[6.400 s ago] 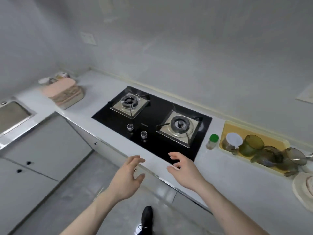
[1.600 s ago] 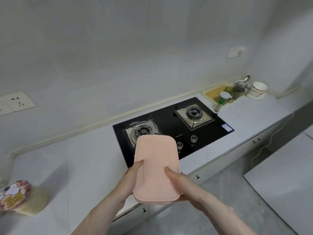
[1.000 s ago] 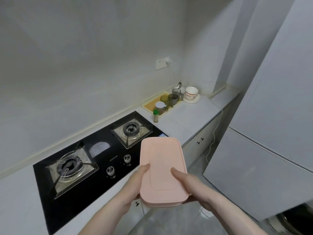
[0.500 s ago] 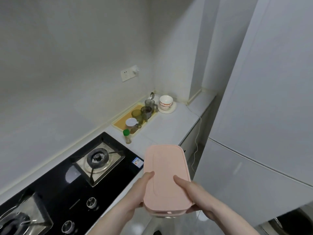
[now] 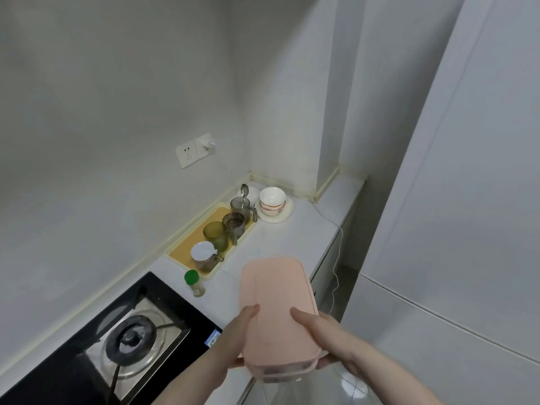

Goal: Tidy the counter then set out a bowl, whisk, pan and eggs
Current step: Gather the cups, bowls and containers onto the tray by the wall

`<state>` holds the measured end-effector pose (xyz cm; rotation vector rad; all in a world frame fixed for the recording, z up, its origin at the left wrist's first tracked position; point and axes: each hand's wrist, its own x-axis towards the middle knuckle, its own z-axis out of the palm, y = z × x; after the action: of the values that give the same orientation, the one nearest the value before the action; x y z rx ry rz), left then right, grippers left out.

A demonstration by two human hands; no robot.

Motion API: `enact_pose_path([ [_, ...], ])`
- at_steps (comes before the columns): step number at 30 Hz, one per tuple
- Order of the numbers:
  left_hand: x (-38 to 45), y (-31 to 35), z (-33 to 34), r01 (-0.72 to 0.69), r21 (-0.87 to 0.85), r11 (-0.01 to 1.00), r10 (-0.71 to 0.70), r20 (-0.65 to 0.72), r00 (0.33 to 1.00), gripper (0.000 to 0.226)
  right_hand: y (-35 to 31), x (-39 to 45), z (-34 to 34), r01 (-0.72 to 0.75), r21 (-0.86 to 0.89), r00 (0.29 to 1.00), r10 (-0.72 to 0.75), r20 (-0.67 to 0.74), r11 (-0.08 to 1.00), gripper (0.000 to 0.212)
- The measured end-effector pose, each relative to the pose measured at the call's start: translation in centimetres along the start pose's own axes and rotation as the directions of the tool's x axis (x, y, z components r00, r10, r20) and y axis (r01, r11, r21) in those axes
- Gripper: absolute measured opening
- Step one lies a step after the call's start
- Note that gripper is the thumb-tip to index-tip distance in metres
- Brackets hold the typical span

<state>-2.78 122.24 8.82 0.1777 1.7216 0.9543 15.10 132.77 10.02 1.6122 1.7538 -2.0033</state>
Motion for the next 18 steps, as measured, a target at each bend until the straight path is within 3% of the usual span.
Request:
enact_pose_path([
  [3, 2.4, 1.7, 0.7, -0.011, 0.011, 1.000, 0.011, -0.079, 0.997, 0.031, -1.8, 2.9, -1.6, -0.007, 0.010, 0.999, 0.006, 0.048, 1.000, 0.045],
  [5, 3.9, 3.2, 1.6, 0.013, -0.018, 1.000, -0.015, -0.115, 0.993, 0.031, -2.5, 5.9, -3.0, -0.026, 0.029, 0.995, 0.023, 0.097, 0.999, 0.050],
  [9, 6.4, 5.9, 3.3, 0.004, -0.059, 0.998, -0.014, -0.166, 0.986, 0.025, -2.9, 12.3, -5.8, -0.010, -0.002, 0.990, 0.010, 0.139, 1.000, 0.089],
  [12, 8.0, 8.2, 4.9, 0.010, -0.078, 0.997, -0.024, -0.183, 0.983, 0.028, -2.8, 18.1, -8.1, -0.021, 0.053, 0.986, 0.012, 0.164, 0.998, 0.105],
  [18, 13.3, 11.7, 7.8, 0.037, -0.064, 0.997, -0.048, -0.167, 0.985, 0.041, -7.0, 22.8, -11.6, -0.084, 0.107, 0.981, 0.064, 0.183, 0.991, 0.097],
])
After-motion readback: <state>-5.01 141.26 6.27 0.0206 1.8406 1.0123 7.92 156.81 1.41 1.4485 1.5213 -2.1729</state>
